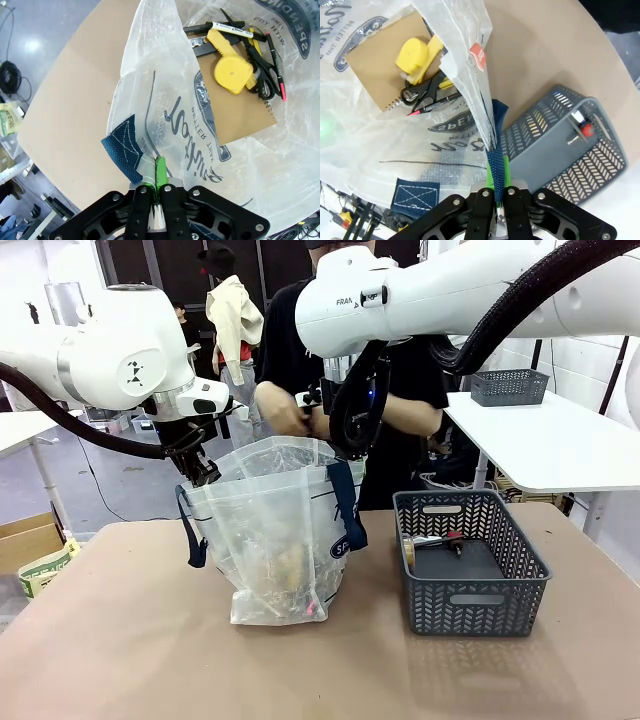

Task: Transfer purchased items from the store into the shopping bag.
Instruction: Move the Reusable shopping bag to the right side of the table.

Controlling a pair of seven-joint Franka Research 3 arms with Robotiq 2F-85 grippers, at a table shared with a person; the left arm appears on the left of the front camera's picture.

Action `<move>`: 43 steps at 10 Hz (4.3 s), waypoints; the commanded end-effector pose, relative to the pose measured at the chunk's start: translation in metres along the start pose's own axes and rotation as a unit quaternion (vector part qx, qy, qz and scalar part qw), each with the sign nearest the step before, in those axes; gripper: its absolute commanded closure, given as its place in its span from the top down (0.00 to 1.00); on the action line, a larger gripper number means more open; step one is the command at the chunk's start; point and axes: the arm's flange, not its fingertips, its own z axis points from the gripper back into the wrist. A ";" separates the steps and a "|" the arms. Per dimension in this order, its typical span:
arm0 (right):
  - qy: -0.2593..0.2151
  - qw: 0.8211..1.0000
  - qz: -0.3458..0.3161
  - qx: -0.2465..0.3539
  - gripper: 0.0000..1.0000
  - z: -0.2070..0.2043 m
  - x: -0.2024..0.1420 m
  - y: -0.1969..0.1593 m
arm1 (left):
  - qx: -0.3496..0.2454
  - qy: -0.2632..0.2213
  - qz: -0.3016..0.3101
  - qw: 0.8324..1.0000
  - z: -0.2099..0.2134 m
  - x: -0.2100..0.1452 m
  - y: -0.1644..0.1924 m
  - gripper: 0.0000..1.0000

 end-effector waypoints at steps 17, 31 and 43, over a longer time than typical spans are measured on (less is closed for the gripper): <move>0.000 1.000 -0.003 0.000 0.00 0.000 -0.001 -0.001 | 0.002 -0.001 0.006 1.000 0.001 0.000 0.001 0.00; 0.000 1.000 -0.003 0.000 0.00 0.000 -0.001 -0.001 | 0.002 -0.001 0.006 1.000 0.001 0.000 0.001 0.00; 0.000 1.000 -0.003 0.000 0.00 0.000 -0.001 -0.001 | 0.002 -0.001 0.006 1.000 0.001 0.000 0.001 0.00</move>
